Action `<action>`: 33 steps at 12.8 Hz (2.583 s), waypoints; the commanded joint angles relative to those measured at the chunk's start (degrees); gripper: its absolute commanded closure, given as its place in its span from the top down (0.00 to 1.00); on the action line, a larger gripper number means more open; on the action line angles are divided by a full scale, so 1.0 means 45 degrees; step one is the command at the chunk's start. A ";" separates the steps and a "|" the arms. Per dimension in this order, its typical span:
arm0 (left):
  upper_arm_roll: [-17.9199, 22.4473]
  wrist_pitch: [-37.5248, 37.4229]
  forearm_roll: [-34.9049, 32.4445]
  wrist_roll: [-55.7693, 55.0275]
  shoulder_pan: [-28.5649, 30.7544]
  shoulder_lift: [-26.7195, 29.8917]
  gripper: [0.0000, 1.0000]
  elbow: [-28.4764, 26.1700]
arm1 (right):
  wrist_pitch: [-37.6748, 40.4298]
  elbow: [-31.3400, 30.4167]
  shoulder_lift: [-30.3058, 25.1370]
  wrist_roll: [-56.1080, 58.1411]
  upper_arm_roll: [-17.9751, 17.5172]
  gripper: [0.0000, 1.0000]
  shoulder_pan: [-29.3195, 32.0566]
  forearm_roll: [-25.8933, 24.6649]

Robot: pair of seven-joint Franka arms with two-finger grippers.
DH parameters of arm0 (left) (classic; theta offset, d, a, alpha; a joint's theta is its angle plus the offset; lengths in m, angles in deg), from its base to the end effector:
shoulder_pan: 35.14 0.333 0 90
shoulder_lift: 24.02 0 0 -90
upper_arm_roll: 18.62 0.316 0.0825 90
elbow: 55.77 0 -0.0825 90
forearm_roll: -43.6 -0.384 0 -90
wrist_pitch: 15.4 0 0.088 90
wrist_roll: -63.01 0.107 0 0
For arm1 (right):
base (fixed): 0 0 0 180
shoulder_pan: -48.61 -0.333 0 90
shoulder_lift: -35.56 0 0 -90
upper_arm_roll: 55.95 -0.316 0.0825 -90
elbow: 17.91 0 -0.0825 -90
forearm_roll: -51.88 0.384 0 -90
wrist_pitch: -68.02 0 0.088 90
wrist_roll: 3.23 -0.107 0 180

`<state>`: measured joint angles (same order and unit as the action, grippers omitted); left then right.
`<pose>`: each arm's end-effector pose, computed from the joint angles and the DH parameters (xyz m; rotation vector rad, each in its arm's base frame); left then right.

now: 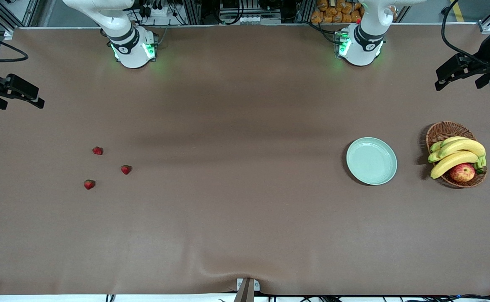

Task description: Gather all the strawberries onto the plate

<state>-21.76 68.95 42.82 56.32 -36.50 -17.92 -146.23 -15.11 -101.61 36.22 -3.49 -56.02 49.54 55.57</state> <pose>0.5089 -0.0403 0.6687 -3.1217 -0.0622 -0.0024 0.5459 -0.0007 0.6592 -3.0772 0.0193 0.0325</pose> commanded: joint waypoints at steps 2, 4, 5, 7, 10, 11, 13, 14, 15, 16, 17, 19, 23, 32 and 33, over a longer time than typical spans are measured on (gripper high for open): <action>0.0054 0.0299 -0.0254 0.0061 -0.0031 -0.0280 1.00 0.0278 | 0.0054 -0.0014 -0.0068 -0.0158 -0.0004 1.00 -0.0030 0.0175; 0.0054 0.0474 -0.0235 0.0099 -0.0031 -0.0417 1.00 0.0239 | 0.0054 -0.0014 -0.0068 -0.0158 -0.0004 1.00 -0.0011 0.0175; 0.0054 0.0494 -0.0235 0.0100 -0.0031 -0.0437 1.00 0.0219 | 0.0054 -0.0014 -0.0068 -0.0158 -0.0004 1.00 -0.0010 0.0175; 0.0035 0.0533 -0.0235 0.0119 -0.0031 -0.0457 1.00 0.0219 | 0.0054 -0.0014 -0.0068 -0.0158 -0.0004 1.00 -0.0010 0.0175; 0.0035 0.0767 -0.0157 0.0119 -0.0069 -0.0612 1.00 0.0180 | 0.0054 -0.0014 -0.0068 -0.0158 -0.0004 1.00 -0.0010 0.0175; 0.0035 0.0768 -0.0138 0.0119 -0.0108 -0.0613 1.00 0.0161 | 0.0054 -0.0014 -0.0068 -0.0158 -0.0004 1.00 -0.0010 0.0175; 0.0015 0.0768 -0.0118 0.0119 -0.0109 -0.0613 1.00 0.0122 | 0.0054 -0.0014 -0.0068 -0.0158 -0.0004 1.00 -0.0010 0.0175; 0.0015 0.0768 -0.0118 0.0119 -0.0109 -0.0613 1.00 0.0102 | 0.0054 -0.0014 -0.0068 -0.0158 -0.0004 1.00 -0.0010 0.0175; 0.0015 0.0768 -0.0118 0.0119 -0.0109 -0.0613 1.00 0.0005 | 0.0054 -0.0014 -0.0068 -0.0158 -0.0004 1.00 -0.0010 0.0175; 0.0015 0.0768 -0.0099 0.0119 -0.0109 -0.0594 1.00 -0.0054 | 0.0054 -0.0014 -0.0068 -0.0158 -0.0004 1.00 -0.0010 0.0175; -0.0004 0.0768 -0.0098 0.0119 -0.0109 -0.0593 1.00 -0.0074 | 0.0054 -0.0014 -0.0068 -0.0158 -0.0004 1.00 -0.0010 0.0175; -0.0004 0.0768 -0.0098 0.0119 -0.0109 -0.0574 1.00 -0.0171 | 0.0054 -0.0014 -0.0068 -0.0158 -0.0004 1.00 -0.0010 0.0175; -0.0004 0.0768 -0.0098 0.0119 -0.0109 -0.0535 1.00 -0.0308 | 0.0054 -0.0014 -0.0068 -0.0158 -0.0004 1.00 -0.0030 0.0175; -0.0004 0.0768 -0.0098 0.0119 -0.0031 -0.0496 1.00 -0.0328 | 0.0035 -0.0014 -0.0068 -0.0158 -0.0004 1.00 -0.0030 0.0175; -0.0004 0.0768 -0.0079 0.0119 -0.0031 -0.0496 1.00 -0.0347 | 0.0035 -0.0014 -0.0068 -0.0158 -0.0004 1.00 -0.0030 0.0175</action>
<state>-21.78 72.16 42.82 56.36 -36.67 -20.66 -147.43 -15.11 -101.61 36.21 -3.49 -56.06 49.53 55.57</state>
